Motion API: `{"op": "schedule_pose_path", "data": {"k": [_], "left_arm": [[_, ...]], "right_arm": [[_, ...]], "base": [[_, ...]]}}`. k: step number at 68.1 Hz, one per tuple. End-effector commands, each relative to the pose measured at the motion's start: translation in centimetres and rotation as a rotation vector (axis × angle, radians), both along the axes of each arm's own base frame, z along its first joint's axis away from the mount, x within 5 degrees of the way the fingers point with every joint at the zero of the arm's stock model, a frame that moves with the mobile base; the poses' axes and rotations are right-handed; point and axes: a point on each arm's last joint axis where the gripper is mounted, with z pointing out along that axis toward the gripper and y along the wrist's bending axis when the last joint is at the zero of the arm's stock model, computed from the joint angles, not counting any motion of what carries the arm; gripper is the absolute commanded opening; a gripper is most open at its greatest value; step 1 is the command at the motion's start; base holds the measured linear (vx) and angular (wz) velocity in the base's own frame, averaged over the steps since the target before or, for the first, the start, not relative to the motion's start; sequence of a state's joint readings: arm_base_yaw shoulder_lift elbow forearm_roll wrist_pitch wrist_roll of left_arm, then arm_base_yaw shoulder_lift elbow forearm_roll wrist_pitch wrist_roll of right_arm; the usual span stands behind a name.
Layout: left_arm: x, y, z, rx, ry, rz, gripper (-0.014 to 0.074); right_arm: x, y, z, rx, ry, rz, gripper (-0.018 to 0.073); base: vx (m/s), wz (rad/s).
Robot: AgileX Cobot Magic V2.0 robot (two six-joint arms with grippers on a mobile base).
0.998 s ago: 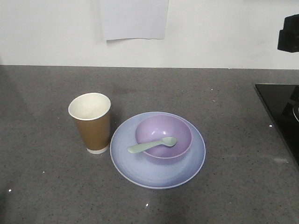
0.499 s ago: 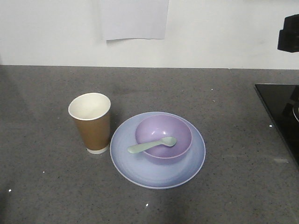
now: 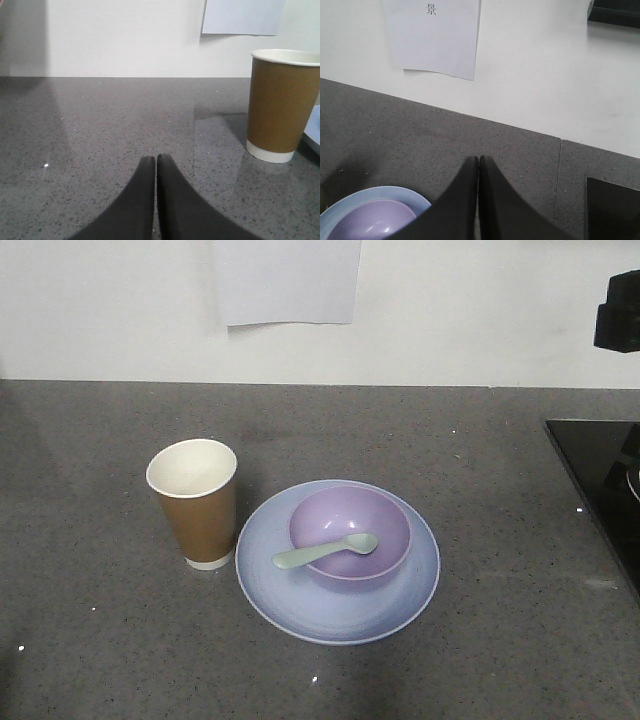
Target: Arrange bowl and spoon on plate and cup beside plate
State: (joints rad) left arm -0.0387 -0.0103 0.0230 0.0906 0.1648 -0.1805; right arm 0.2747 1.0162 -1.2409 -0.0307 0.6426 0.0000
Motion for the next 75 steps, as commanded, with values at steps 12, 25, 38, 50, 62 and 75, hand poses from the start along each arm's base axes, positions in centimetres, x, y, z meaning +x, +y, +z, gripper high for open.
{"op": "schedule_pose_path", "data": {"k": [12, 25, 38, 50, 62, 75], "left_arm": [[-0.2, -0.1, 1.3, -0.014, -0.099, -0.012, -0.0006], [-0.2, -0.1, 1.3, -0.014, -0.096, -0.012, -0.0006], [-0.2, -0.1, 1.3, -0.014, -0.096, -0.012, -0.0006], [-0.2, -0.1, 1.3, -0.014, -0.096, -0.012, -0.0006], [-0.2, -0.1, 1.3, -0.014, -0.096, -0.012, -0.0006], [-0.2, -0.1, 1.3, -0.014, -0.096, -0.012, -0.0006]], "right_arm": [[1.2, 0.3, 0.1, 0.041, -0.154, 0.004, -0.0003], [0.7, -1.2, -5.0, 0.187, -0.232, -0.074, -0.0003], [-2.5, -3.7, -10.7, 0.204, -0.177, -0.194, -0.0003], [-6.2, -5.1, -15.6, 0.183, -0.157, -0.278, -0.0003], [-9.6, -5.8, -20.1, 0.181, -0.203, -0.341, -0.0003], [-11.8, -5.8, -22.9, 0.118, -0.261, -0.327, -0.0003]], "base": [[0.00, 0.00], [0.00, 0.00], [0.00, 0.00], [0.00, 0.00], [0.00, 0.00], [0.00, 0.00]]}}
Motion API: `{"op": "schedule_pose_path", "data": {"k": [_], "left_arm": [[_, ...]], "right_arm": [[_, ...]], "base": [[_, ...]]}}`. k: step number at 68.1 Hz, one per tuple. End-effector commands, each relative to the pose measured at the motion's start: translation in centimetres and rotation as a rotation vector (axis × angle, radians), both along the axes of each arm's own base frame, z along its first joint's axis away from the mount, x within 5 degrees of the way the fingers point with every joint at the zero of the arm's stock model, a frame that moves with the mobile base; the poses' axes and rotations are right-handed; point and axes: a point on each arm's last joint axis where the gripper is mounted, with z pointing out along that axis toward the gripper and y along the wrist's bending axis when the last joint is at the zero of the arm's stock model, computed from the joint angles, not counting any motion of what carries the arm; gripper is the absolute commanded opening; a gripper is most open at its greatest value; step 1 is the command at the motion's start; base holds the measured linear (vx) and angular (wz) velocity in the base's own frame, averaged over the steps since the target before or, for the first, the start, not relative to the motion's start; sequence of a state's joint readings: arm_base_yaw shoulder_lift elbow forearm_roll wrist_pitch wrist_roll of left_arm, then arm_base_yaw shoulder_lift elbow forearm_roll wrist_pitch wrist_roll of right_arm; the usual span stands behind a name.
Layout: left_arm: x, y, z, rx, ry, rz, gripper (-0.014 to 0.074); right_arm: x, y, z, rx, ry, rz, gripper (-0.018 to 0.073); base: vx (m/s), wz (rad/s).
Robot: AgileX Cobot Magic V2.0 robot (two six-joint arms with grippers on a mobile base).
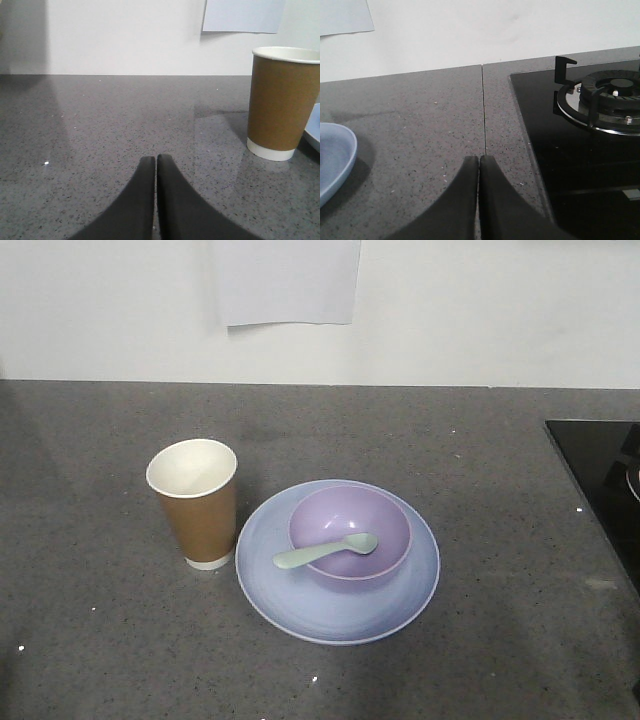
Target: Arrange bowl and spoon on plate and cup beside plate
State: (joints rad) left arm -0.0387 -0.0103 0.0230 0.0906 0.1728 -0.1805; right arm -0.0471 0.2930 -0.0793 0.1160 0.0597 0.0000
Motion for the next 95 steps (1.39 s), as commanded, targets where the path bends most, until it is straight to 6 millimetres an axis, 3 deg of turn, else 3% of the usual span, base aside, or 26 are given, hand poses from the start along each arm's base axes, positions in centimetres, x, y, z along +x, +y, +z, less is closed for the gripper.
{"op": "schedule_pose_path", "data": {"k": [1, 38, 95], "left_arm": [[-0.2, -0.1, 1.4, -0.015, -0.104, -0.013, -0.0006], [-0.2, -0.1, 1.4, -0.015, -0.104, -0.013, -0.0006], [-0.2, -0.1, 1.4, -0.015, -0.104, -0.013, -0.0006]], "right_arm": [[-0.6, -0.1, 0.7, -0.071, -0.129, -0.008, -0.0003], [-2.5, 0.0, -1.6, -0.105, -0.222, -0.007, -0.0003], [-2.5, 0.0, -1.5, -0.151, -0.227, -0.006, -0.0003]], "base": [[0.00, 0.00], [0.00, 0.00], [0.00, 0.00]]}}
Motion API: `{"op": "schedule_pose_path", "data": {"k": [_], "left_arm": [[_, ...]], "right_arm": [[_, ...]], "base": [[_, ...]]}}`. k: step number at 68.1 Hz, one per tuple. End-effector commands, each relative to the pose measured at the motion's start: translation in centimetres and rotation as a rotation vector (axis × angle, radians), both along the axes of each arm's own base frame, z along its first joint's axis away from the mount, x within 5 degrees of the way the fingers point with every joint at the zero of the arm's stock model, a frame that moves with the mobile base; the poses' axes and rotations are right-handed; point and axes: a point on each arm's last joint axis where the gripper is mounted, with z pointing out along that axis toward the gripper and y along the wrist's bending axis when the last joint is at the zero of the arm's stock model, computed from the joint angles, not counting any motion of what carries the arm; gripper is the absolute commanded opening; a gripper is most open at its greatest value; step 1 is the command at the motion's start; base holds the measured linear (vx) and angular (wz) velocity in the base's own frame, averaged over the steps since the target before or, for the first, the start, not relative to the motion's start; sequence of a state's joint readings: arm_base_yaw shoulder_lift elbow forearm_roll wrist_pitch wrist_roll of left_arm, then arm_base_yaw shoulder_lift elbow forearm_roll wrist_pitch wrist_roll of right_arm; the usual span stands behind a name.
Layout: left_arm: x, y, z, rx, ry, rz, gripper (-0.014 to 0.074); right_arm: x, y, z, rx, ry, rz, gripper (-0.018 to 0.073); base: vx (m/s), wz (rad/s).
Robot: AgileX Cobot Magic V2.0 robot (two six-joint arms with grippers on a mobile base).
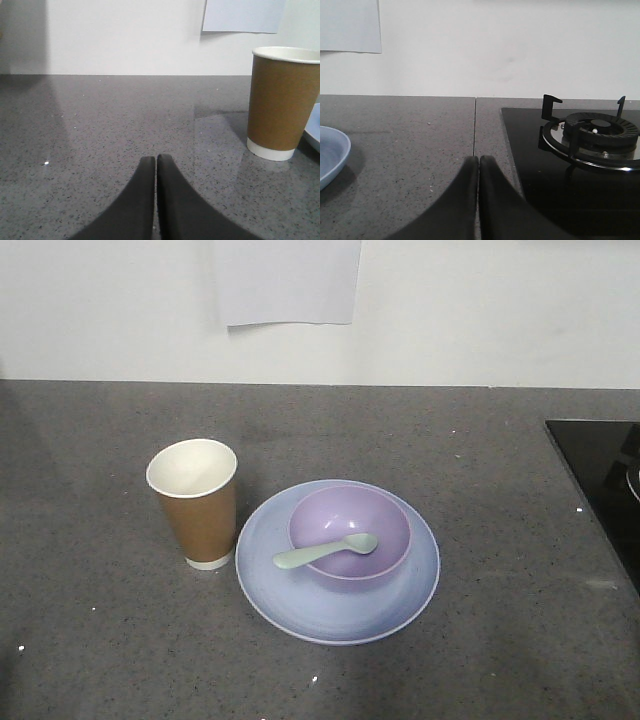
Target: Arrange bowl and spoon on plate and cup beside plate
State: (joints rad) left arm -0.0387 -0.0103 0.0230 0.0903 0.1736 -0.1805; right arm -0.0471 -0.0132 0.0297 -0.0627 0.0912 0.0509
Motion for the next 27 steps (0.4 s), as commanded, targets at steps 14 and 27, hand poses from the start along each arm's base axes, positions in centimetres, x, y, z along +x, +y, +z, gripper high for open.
{"op": "schedule_pose_path", "data": {"k": [14, 27], "left_arm": [[-0.16, -0.09, 1.39, -0.014, -0.105, -0.013, -0.0006], [-0.16, -0.09, 1.39, -0.014, -0.105, -0.013, -0.0006]], "right_arm": [[-0.02, 0.00, 0.40, -0.018, -0.068, -0.003, -0.0003], [-0.02, 0.00, 0.40, -0.018, -0.068, -0.003, -0.0003]], "base": [[0.00, 0.00], [0.00, 0.00]]}}
